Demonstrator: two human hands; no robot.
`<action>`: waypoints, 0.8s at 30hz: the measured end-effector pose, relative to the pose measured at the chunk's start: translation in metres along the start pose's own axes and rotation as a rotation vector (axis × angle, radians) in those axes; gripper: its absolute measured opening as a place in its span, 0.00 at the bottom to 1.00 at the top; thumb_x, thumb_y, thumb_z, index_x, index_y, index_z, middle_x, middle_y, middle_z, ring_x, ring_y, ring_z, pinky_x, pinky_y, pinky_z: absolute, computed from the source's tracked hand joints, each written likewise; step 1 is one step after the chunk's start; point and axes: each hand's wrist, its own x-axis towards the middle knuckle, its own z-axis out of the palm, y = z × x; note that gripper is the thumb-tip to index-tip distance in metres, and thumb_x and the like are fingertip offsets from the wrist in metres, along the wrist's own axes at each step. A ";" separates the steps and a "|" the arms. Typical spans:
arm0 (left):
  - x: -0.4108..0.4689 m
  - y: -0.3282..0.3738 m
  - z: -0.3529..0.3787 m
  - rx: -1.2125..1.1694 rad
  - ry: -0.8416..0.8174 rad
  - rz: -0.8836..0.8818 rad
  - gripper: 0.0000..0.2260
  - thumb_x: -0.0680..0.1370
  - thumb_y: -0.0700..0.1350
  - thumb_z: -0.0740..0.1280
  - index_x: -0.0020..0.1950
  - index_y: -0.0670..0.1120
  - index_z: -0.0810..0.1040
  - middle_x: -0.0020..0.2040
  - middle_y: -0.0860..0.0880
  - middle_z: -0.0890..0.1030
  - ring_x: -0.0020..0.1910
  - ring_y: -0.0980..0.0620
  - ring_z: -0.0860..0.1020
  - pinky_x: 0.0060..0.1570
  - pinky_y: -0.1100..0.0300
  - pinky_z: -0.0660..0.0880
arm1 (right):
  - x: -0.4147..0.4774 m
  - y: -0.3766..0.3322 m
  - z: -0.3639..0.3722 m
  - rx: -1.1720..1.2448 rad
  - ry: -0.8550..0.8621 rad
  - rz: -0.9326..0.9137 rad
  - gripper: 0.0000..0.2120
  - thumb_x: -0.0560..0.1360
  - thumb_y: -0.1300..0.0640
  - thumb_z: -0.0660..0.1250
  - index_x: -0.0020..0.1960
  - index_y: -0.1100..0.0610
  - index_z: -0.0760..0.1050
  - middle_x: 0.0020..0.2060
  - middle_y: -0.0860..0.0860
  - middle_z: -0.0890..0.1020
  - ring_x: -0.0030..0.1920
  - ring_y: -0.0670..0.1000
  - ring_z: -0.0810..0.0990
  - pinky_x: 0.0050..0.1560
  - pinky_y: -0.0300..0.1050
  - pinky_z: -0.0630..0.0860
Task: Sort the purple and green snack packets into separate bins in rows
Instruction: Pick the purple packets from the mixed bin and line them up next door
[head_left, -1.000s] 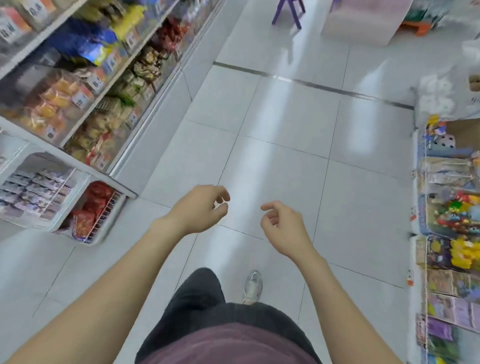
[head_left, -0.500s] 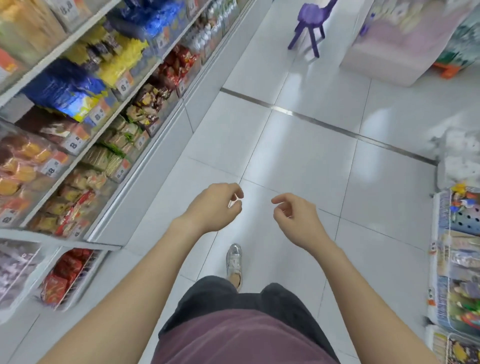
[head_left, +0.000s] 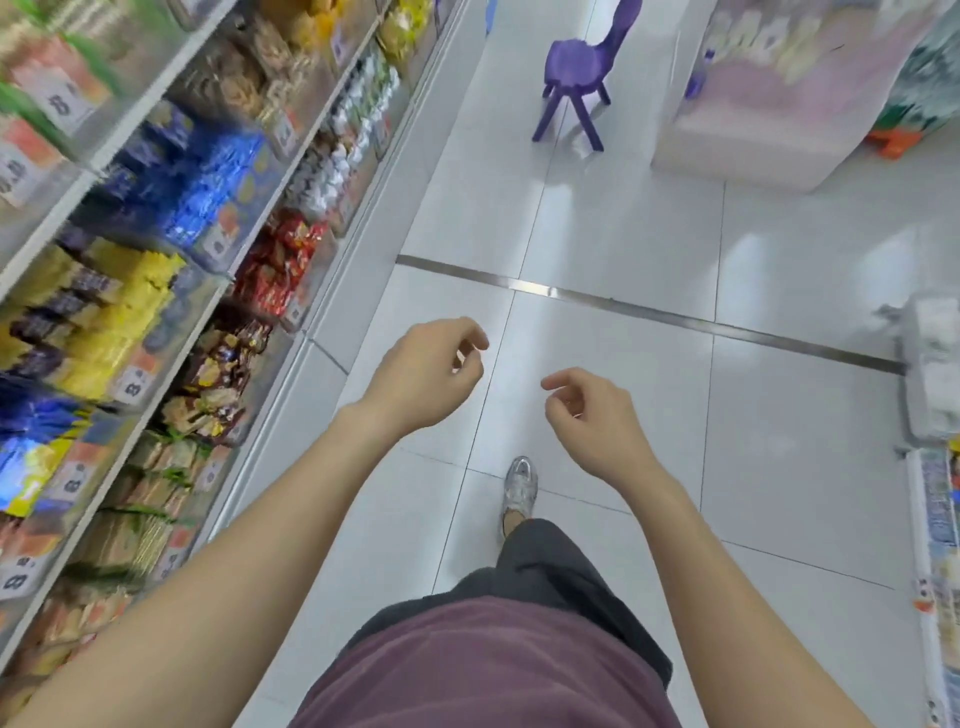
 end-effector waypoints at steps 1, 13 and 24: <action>0.029 0.000 -0.009 -0.005 0.003 -0.014 0.11 0.78 0.53 0.60 0.56 0.57 0.79 0.49 0.60 0.82 0.46 0.59 0.81 0.50 0.51 0.81 | 0.030 -0.006 -0.010 0.000 0.001 0.006 0.12 0.78 0.57 0.63 0.59 0.48 0.80 0.43 0.45 0.84 0.42 0.41 0.81 0.41 0.35 0.75; 0.339 -0.073 -0.120 0.004 0.021 -0.152 0.10 0.77 0.54 0.60 0.52 0.56 0.80 0.46 0.61 0.82 0.42 0.56 0.81 0.48 0.50 0.81 | 0.388 -0.140 -0.059 -0.060 -0.132 -0.056 0.13 0.78 0.57 0.62 0.60 0.47 0.79 0.41 0.46 0.83 0.39 0.43 0.81 0.32 0.32 0.72; 0.668 -0.129 -0.248 0.056 -0.065 -0.079 0.08 0.80 0.49 0.63 0.55 0.52 0.82 0.50 0.56 0.84 0.44 0.52 0.80 0.47 0.52 0.79 | 0.690 -0.257 -0.108 -0.078 -0.045 -0.015 0.13 0.78 0.58 0.63 0.60 0.47 0.79 0.39 0.47 0.84 0.40 0.44 0.81 0.40 0.32 0.74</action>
